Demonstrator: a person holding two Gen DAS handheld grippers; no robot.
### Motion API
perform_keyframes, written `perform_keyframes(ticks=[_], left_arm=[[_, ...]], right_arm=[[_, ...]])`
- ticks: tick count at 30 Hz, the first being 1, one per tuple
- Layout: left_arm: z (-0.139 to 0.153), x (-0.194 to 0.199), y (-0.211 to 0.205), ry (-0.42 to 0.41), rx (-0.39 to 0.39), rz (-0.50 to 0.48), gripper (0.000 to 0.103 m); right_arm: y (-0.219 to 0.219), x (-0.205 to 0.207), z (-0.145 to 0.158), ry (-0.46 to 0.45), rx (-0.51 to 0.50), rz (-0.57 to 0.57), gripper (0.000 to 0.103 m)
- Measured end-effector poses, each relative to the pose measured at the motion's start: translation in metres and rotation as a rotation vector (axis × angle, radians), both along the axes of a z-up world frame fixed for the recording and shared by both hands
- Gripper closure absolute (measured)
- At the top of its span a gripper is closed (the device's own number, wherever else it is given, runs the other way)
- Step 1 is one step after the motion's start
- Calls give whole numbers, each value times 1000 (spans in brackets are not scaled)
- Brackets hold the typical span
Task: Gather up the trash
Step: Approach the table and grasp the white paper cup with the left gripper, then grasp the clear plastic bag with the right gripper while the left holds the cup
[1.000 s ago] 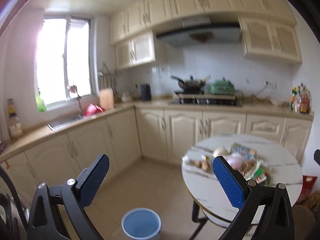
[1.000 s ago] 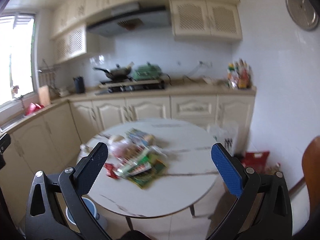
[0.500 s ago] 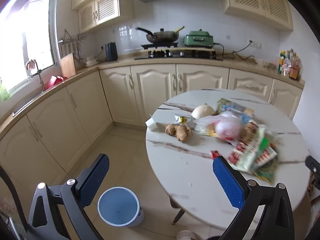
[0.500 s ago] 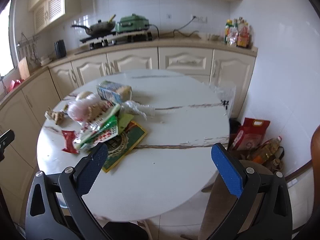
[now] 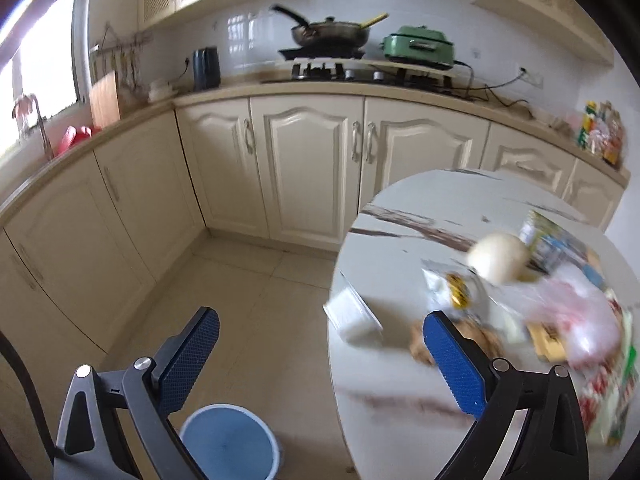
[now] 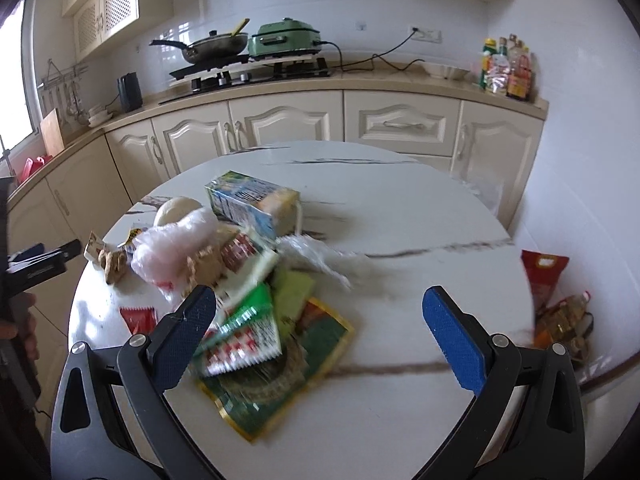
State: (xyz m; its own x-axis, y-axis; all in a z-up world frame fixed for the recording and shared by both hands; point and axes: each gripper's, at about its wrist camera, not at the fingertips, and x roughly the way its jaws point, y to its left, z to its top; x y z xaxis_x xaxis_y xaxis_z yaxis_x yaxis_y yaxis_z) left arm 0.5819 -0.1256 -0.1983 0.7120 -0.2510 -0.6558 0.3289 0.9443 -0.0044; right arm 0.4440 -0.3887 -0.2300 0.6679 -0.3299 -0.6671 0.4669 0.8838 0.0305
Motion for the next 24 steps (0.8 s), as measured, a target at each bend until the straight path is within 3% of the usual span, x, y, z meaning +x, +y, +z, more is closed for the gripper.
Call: perform_keyframes(ticks=[5, 10, 12, 15, 19, 21, 24], left_arm=[[-21, 51, -10, 91, -47, 9, 14], [-30, 83, -9, 178, -133, -29, 42], [-29, 91, -8, 157, -104, -35, 49], [-31, 98, -7, 147, -88, -46, 71], [-33, 104, -8, 116, -57, -42, 83], [-33, 110, -9, 113, -71, -67, 84], [-30, 112, -16, 67, -18, -84, 85]], right_arm=[[10, 29, -4, 11, -13, 35, 0], [21, 47, -5, 14, -27, 66, 0], [22, 49, -5, 13, -32, 69, 0], [23, 49, -5, 13, -31, 68, 0], [23, 52, -7, 14, -24, 69, 0], [23, 53, -6, 11, -31, 73, 0], [25, 56, -9, 17, -34, 83, 0]])
